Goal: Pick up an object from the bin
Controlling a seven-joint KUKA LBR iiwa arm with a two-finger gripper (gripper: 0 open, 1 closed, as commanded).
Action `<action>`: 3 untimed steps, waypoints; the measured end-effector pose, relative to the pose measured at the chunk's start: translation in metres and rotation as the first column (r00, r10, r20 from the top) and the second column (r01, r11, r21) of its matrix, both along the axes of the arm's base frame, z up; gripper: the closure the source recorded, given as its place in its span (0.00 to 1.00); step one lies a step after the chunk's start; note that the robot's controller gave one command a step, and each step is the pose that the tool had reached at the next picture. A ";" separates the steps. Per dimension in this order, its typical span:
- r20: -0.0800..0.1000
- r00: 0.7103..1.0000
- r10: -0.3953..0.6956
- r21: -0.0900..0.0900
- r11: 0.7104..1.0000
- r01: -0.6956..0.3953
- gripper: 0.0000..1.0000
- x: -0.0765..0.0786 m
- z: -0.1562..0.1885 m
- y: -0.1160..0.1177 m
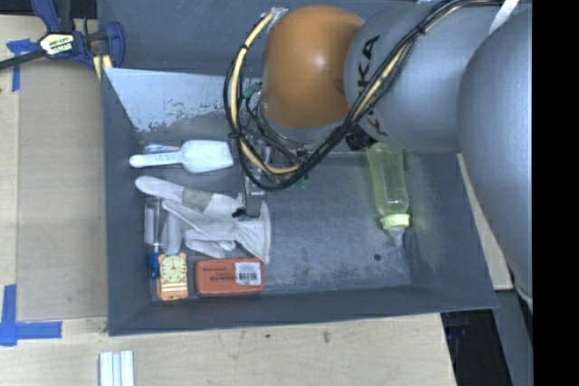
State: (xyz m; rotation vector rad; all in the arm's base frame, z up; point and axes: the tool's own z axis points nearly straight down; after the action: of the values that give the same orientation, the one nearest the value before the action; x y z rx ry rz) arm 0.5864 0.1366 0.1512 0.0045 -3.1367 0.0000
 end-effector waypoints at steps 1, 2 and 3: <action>0.008 1.000 -0.003 0.001 1.000 0.003 0.00 0.002 0.005 -0.001; 0.011 0.997 -0.083 0.003 0.997 0.083 0.00 -0.013 -0.059 0.025; 0.006 0.996 -0.093 0.000 0.996 0.093 0.00 -0.023 -0.062 0.034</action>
Offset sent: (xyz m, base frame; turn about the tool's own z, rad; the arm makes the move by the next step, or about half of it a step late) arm -0.0196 0.0339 -0.0812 0.1053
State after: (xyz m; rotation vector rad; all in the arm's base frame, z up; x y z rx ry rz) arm 0.5639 0.1703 0.0887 -0.1420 -3.1397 0.0005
